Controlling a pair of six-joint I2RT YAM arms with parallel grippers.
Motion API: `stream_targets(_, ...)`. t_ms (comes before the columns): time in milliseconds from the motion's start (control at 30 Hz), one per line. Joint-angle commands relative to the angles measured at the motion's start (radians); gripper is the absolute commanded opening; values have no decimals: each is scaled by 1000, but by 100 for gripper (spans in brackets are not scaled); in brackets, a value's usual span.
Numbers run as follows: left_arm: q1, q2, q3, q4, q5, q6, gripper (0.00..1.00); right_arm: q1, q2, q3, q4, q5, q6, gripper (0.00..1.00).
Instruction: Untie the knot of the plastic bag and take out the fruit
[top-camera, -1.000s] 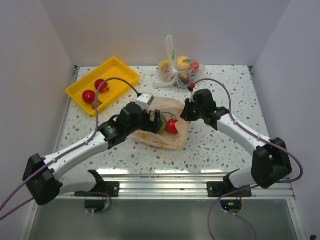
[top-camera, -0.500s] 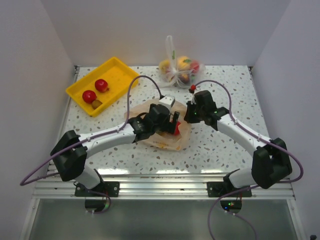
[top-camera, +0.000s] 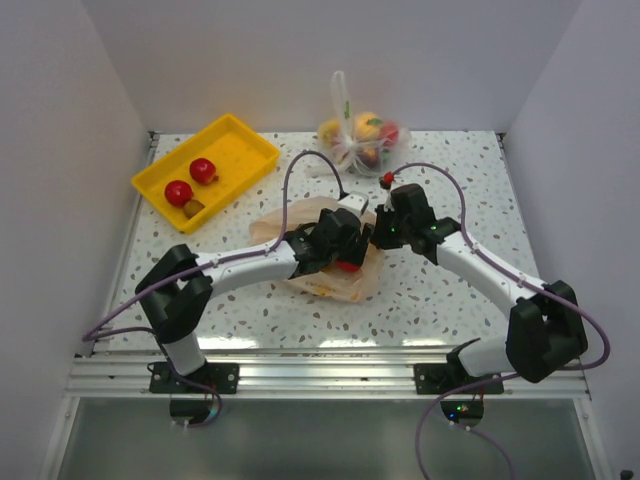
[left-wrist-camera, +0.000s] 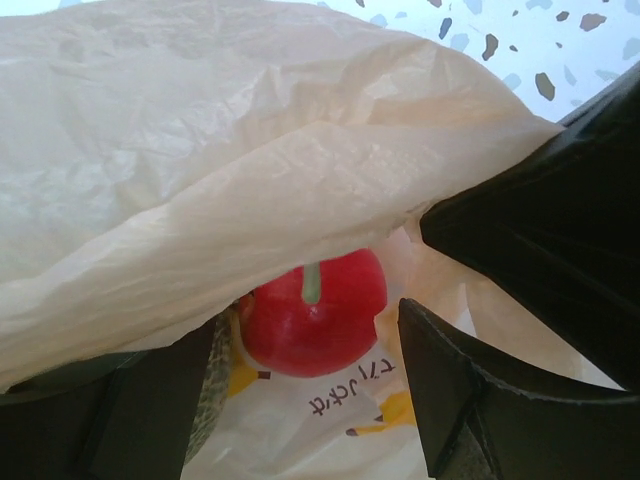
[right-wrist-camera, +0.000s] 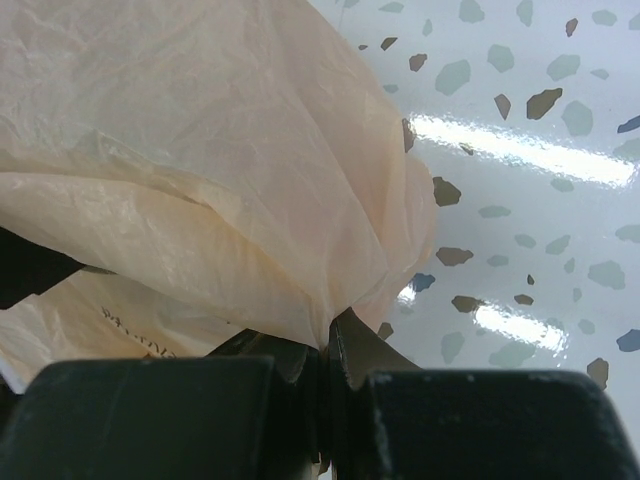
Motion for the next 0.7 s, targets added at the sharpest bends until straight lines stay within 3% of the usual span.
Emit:
stream_targets(0, -6, 49, 46, 37, -25, 23, 79, -2, -24, -6, 12, 10, 4, 0)
stream_targets(433, -6, 198, 108, 14, -52, 40, 85, 0, -18, -29, 18, 10, -3, 0)
stream_targets(667, -6, 188, 88, -6, -89, 30, 80, 0, -18, -44, 24, 22, -6, 0)
